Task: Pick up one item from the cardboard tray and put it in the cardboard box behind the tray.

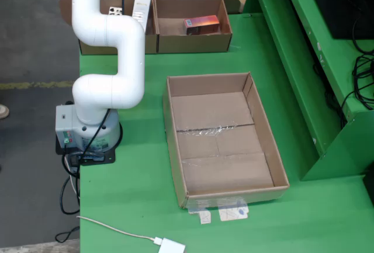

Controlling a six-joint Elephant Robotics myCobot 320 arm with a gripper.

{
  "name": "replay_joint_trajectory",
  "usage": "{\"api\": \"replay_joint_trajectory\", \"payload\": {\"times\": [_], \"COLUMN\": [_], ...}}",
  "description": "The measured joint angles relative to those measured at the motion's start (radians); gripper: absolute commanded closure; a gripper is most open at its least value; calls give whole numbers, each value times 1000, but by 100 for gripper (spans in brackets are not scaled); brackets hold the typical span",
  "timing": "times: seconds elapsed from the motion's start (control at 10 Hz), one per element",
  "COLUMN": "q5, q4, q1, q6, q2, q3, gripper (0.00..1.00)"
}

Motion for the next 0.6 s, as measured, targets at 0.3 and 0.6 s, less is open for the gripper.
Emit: {"api": "replay_joint_trajectory", "payload": {"times": [0.3,0.6], "q5": [0,-2], "q4": [137,275], "q1": [-45,-67], "q6": [49,45], "q2": [-140,-281], "q3": [0,0], "gripper": [100,100]}}
